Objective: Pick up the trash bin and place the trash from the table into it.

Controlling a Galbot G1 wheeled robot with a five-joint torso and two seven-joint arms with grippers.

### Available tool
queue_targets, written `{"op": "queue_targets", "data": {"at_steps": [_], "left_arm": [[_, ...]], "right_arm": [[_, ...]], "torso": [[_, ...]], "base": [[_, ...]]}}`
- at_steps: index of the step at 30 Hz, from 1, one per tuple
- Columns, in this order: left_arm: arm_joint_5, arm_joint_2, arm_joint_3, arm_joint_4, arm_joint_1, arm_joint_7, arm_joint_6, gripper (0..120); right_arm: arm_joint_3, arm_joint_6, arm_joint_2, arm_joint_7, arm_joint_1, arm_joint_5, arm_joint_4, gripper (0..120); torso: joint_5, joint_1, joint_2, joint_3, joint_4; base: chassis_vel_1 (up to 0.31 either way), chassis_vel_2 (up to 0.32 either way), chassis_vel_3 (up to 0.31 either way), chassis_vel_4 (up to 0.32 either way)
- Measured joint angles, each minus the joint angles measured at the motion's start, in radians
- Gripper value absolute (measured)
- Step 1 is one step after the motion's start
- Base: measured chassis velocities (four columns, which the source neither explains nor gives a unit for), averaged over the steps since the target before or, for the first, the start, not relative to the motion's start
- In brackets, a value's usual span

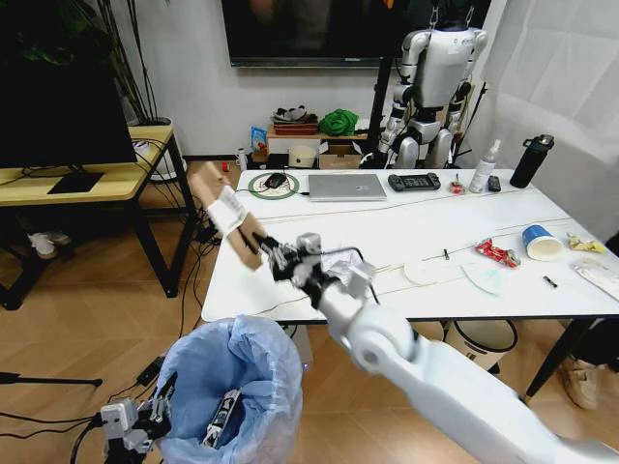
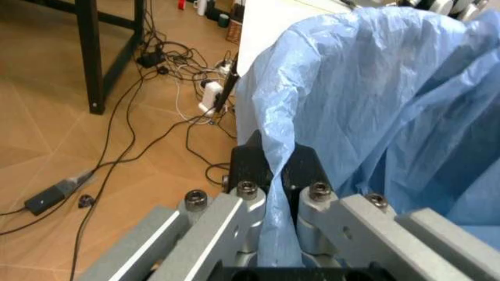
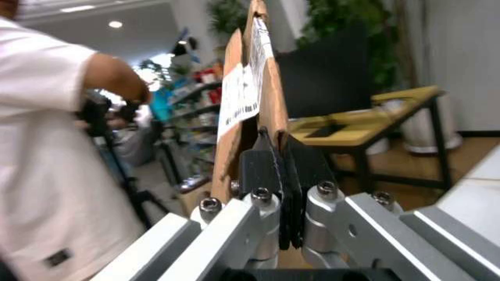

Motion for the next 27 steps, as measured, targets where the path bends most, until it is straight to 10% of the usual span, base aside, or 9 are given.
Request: {"op": "queue_targets", "data": {"at_steps": [17,27], "left_arm": [[-0.049,-0.004,0.006,-0.046,0.01,-0.038,0.033,0],[-0.052,-0.003,0.01,-0.048,0.005,-0.048,0.042,0]], "right_arm": [[-0.147,0.051,-0.069,-0.08,-0.192,-0.244,0.027,2],[-0.036,0.099,-0.082,-0.087,-0.292,-0.348,0.031,40]], "torso": [[-0.0001,0.0,0.0,0.0,0.0],[-0.0001,0.0,0.0,0.0,-0.0002]], "base": [[0.0,0.0,0.0,0.0],[0.0,0.0,0.0,0.0]]}}
